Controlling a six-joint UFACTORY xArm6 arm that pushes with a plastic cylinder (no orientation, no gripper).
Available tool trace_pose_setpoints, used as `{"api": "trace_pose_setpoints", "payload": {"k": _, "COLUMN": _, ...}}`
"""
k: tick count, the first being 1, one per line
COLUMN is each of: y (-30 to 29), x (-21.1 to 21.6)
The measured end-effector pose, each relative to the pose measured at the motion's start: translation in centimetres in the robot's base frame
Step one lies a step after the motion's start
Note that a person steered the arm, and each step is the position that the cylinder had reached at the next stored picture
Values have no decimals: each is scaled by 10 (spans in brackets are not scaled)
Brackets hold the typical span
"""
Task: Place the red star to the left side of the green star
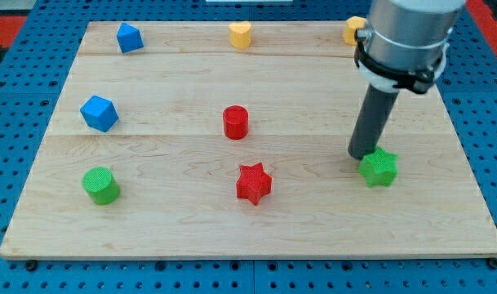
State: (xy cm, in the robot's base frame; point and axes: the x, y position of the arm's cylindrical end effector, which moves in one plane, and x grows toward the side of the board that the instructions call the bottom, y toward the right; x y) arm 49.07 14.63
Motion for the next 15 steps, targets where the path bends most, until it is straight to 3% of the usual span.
{"api": "trace_pose_setpoints", "payload": {"k": 1, "y": -3, "x": -5}}
{"api": "trace_pose_setpoints", "payload": {"k": 5, "y": -182, "x": -6}}
{"api": "trace_pose_setpoints", "payload": {"k": 8, "y": -183, "x": 42}}
{"api": "trace_pose_setpoints", "payload": {"k": 12, "y": -54, "x": 30}}
{"api": "trace_pose_setpoints", "payload": {"k": 13, "y": -57, "x": 34}}
{"api": "trace_pose_setpoints", "payload": {"k": 15, "y": -127, "x": 7}}
